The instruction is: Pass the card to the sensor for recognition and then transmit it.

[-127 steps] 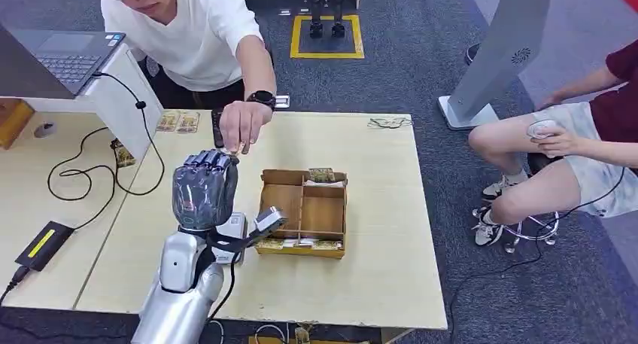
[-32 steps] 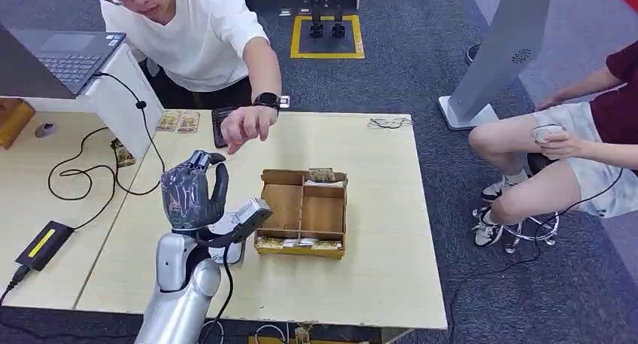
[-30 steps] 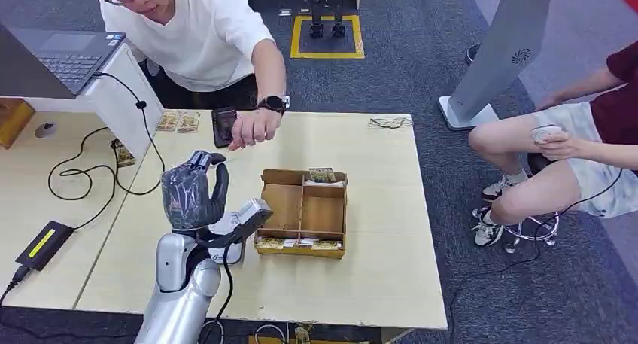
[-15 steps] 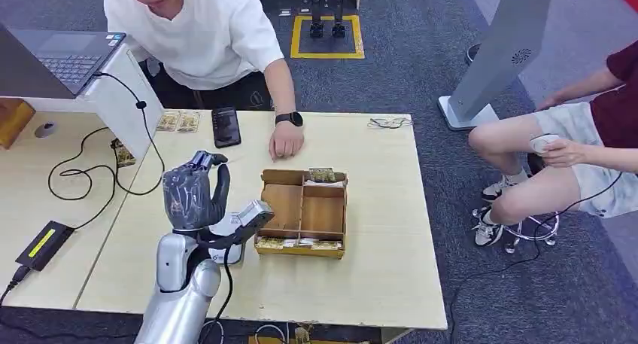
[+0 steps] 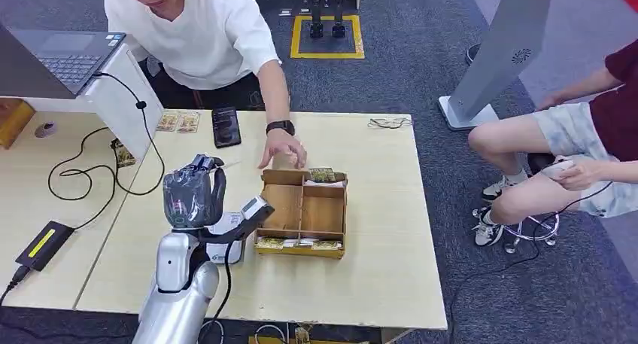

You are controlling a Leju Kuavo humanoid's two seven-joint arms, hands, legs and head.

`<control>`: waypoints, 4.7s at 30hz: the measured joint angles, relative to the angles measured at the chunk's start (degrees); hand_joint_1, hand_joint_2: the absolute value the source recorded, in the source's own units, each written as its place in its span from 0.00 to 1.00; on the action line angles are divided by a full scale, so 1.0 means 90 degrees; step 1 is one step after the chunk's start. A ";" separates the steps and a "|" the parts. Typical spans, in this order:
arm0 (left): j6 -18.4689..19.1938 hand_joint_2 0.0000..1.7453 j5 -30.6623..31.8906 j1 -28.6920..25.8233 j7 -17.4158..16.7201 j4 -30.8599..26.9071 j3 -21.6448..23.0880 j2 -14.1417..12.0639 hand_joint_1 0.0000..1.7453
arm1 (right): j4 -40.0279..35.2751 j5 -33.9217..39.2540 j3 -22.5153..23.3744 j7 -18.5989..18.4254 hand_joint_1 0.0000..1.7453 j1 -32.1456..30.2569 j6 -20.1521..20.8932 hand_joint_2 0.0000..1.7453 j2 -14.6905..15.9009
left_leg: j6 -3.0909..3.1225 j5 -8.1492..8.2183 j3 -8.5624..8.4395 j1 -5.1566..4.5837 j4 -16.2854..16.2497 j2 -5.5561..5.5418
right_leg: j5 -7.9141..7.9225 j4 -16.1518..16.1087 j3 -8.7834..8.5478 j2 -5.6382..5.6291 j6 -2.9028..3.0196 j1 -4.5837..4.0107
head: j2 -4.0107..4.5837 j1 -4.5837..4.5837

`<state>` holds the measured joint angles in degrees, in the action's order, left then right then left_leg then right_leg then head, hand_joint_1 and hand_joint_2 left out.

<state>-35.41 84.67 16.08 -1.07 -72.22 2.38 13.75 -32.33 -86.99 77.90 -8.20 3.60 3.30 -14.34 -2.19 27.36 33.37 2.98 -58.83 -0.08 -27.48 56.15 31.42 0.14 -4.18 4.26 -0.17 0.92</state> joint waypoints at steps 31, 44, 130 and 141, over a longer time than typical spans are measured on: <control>0.0418 1.00 0.0240 -0.0397 -0.0318 -0.0066 -0.0983 -0.0160 1.00 | -0.0053 0.0114 0.0085 -0.0121 0.00 0.0000 -0.0024 1.00 0.0000 | 0.0000 0.0000 0.0000 0.0000 0.0000 0.0000 | 0.0000 0.0000 0.0000 0.0001 0.0000 0.0000 | 0.0000 0.0000; 0.1362 1.00 0.0279 -0.0446 -0.0915 0.0359 -0.0777 -0.0243 1.00 | -0.0102 0.0226 0.0112 -0.0146 0.00 0.0003 -0.0022 1.00 0.0000 | 0.0000 0.0000 -0.0001 0.0000 0.0000 0.0000 | 0.0000 0.0000 0.0000 0.0000 0.0000 0.0000 | 0.0000 0.0000; 0.2705 1.00 0.0286 0.0166 -0.1343 0.2208 0.0374 -0.0515 1.00 | -0.0304 0.0330 0.0063 -0.0270 0.00 0.0040 0.0068 1.00 0.0015 | 0.0001 0.0000 -0.0121 0.0000 0.0005 -0.0012 | -0.0001 -0.0002 -0.0135 0.0012 -0.0003 0.0001 | 0.0000 0.0000; 0.2271 1.00 0.0286 0.0045 -0.0974 0.1992 0.0321 -0.0462 1.00 | -0.0320 0.0328 0.0049 -0.0223 0.00 0.0032 0.0068 1.00 0.0015 | 0.0001 -0.0002 -0.0117 0.0000 0.0005 -0.0012 | 0.0000 -0.0002 -0.0126 0.0011 -0.0003 0.0000 | 0.0000 -0.0002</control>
<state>-14.97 87.25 16.48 -9.84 -54.29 5.27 9.59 -35.21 -84.04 78.34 -10.21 3.89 3.91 -14.21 -2.18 27.35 32.31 2.98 -58.79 -0.18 -27.48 56.13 30.29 0.24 -4.20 4.27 -0.17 0.90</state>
